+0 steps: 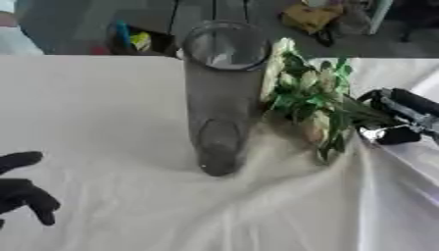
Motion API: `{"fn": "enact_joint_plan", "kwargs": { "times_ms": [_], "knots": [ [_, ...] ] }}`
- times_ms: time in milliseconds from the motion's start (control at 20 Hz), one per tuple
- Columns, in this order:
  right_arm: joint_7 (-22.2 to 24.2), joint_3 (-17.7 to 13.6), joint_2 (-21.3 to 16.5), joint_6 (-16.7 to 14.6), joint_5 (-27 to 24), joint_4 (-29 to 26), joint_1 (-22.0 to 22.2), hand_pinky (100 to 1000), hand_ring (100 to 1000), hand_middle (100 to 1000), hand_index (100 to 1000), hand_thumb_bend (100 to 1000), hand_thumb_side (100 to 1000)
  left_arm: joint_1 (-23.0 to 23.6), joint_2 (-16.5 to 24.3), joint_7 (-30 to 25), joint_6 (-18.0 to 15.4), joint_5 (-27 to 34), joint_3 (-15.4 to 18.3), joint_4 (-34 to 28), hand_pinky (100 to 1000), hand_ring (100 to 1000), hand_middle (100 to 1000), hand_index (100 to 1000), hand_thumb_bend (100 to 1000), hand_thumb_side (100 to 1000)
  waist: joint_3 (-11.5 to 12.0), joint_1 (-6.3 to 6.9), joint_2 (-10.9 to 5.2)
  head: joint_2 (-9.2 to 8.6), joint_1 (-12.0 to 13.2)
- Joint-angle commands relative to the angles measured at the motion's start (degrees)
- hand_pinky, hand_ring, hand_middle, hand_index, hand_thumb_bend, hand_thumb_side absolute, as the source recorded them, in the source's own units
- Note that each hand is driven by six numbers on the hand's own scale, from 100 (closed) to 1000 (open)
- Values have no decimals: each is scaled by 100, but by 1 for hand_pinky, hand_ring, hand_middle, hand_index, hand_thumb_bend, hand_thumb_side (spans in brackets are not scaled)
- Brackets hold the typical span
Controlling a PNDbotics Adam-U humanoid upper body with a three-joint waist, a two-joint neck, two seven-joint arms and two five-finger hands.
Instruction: Arrange flowers into the vase.
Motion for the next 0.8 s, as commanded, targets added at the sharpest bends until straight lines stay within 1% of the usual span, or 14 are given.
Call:
{"fn": "enact_joint_plan", "kwargs": {
  "times_ms": [50, 200, 250, 400, 450, 600, 650, 800],
  "knots": [
    [14, -17, -83, 19, -94, -56, -45, 145, 665, 100, 181, 100, 398, -43, -7, -27, -2, -30, -41, -106, 414, 562, 829, 775, 100, 1000, 15, 1, -11, -83, -11],
    [6, -16, -65, -3, -177, -57, -44, 112, 627, 100, 164, 100, 382, -43, -10, -35, 6, -43, -41, -106, 413, 561, 828, 774, 100, 1000, 16, -2, -3, -90, -13],
    [2, -18, -57, -19, -222, -55, -41, 100, 602, 100, 153, 100, 366, -44, -11, -37, 9, -48, -41, -106, 412, 559, 827, 771, 100, 1000, 16, -3, -1, -91, -13],
    [-6, -33, -43, -44, -413, -33, -44, 100, 576, 100, 149, 100, 392, -49, -13, -48, 17, -59, -43, -106, 411, 558, 825, 769, 100, 1000, 28, -8, 1, -98, -13],
    [-6, -35, -45, -43, -466, -30, -45, 100, 573, 100, 148, 100, 426, -50, -14, -51, 19, -60, -45, -106, 411, 557, 825, 769, 100, 1000, 31, -9, 0, -98, -13],
    [-52, -56, -60, -40, -659, -58, -64, 100, 539, 100, 145, 100, 488, -51, -14, -63, 26, -61, -49, -106, 408, 553, 823, 767, 100, 1000, 43, -13, -10, -90, -6],
    [-88, -70, -70, -27, -734, -68, -70, 100, 521, 100, 142, 100, 527, -52, -14, -68, 30, -61, -50, -106, 408, 553, 823, 767, 100, 1000, 44, -14, -15, -88, -4],
    [-255, -99, -100, 41, -889, -98, -69, 100, 496, 100, 126, 100, 604, -54, -16, -81, 38, -60, -53, -106, 409, 554, 824, 769, 100, 1000, 47, -17, -23, -89, -1]
  ]
}}
